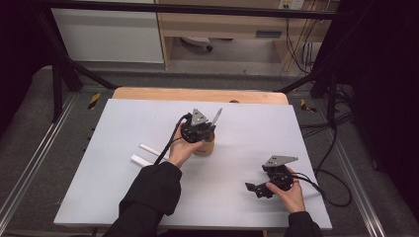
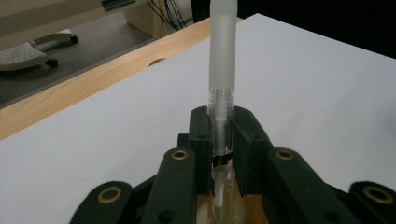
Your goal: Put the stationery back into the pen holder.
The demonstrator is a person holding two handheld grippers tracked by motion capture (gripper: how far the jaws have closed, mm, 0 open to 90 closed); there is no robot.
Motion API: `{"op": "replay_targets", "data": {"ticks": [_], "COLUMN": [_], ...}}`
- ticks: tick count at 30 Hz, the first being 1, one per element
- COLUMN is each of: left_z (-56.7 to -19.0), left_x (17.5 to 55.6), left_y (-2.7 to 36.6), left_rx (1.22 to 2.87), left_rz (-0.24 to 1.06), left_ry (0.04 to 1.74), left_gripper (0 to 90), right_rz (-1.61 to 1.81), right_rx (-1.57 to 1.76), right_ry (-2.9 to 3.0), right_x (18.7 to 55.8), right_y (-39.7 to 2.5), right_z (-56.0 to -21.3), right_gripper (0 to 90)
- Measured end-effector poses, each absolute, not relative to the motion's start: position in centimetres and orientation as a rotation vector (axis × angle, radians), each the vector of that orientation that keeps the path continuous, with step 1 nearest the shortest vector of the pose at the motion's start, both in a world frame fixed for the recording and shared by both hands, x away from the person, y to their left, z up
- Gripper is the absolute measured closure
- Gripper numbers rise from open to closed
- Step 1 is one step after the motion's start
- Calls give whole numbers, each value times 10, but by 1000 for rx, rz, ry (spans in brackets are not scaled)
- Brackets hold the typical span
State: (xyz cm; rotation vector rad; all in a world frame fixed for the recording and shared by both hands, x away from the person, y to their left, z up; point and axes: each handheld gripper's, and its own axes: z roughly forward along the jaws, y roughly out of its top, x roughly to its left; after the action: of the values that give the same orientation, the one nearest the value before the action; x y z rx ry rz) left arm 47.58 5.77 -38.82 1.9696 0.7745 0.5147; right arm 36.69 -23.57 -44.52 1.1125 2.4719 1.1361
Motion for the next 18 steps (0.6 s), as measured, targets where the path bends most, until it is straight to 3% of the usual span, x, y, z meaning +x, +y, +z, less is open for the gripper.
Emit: {"op": "replay_targets", "data": {"ticks": [9, 18], "left_z": [-394, -380], "left_x": [475, 469], "left_y": [63, 72], "left_rx": [1999, 2001], "left_rz": [504, 521], "left_ry": [783, 773], "left_gripper": [740, 521], "right_rz": [1135, 1133], "right_rx": [1119, 1119], "right_ry": [2476, 2478], "right_x": [367, 367], "right_y": [-235, -235], "right_z": [-445, -446], "right_gripper": [8, 8]}}
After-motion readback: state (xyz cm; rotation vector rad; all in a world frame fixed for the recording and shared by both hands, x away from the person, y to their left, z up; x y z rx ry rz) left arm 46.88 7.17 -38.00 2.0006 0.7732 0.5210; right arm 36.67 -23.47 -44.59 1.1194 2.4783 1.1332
